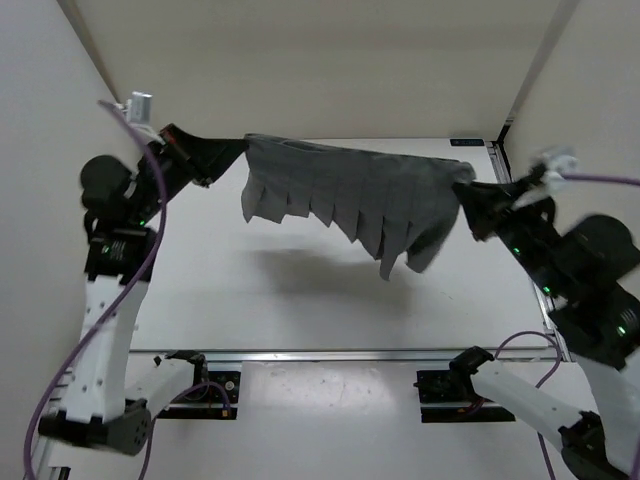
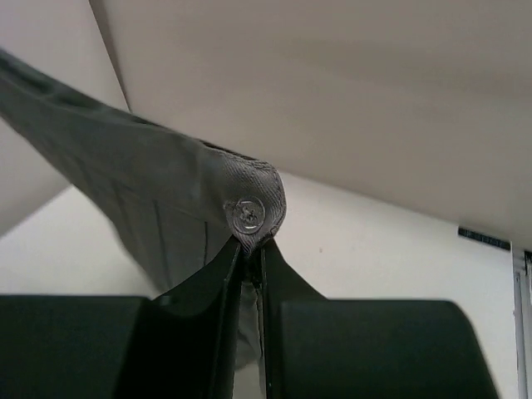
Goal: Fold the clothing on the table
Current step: Flatten the skirt out, then fold the skirt
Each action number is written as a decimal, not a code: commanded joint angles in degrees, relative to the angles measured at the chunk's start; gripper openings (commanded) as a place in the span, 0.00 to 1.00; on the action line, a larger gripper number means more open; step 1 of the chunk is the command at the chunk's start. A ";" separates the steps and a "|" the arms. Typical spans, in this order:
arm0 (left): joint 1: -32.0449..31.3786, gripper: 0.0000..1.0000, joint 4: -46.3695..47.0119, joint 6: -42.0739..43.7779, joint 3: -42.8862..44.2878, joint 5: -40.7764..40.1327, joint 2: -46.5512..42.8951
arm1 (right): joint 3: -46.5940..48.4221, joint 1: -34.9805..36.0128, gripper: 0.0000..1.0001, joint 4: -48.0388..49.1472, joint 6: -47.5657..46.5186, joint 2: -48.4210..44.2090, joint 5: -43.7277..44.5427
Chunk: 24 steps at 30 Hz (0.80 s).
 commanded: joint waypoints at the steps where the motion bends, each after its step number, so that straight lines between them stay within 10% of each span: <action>1: -0.51 0.00 -9.64 6.25 3.47 -9.14 -4.61 | -1.57 2.27 0.00 2.77 -2.77 -2.65 8.23; 7: 0.54 0.00 -13.35 7.50 3.22 -11.90 -1.29 | 2.55 3.25 0.00 -3.29 -4.17 6.38 13.08; 12: 2.82 0.00 -11.77 6.52 1.46 -8.47 8.62 | 3.37 -20.94 0.00 -4.55 -1.03 19.29 -18.65; 17: 4.05 0.00 -13.25 9.95 3.72 -10.32 26.80 | 2.29 -26.36 0.00 -1.72 1.53 35.80 -25.65; 24: 3.80 0.00 -7.90 8.90 10.75 -10.32 41.16 | 7.30 -28.31 0.00 3.71 3.73 48.42 -20.78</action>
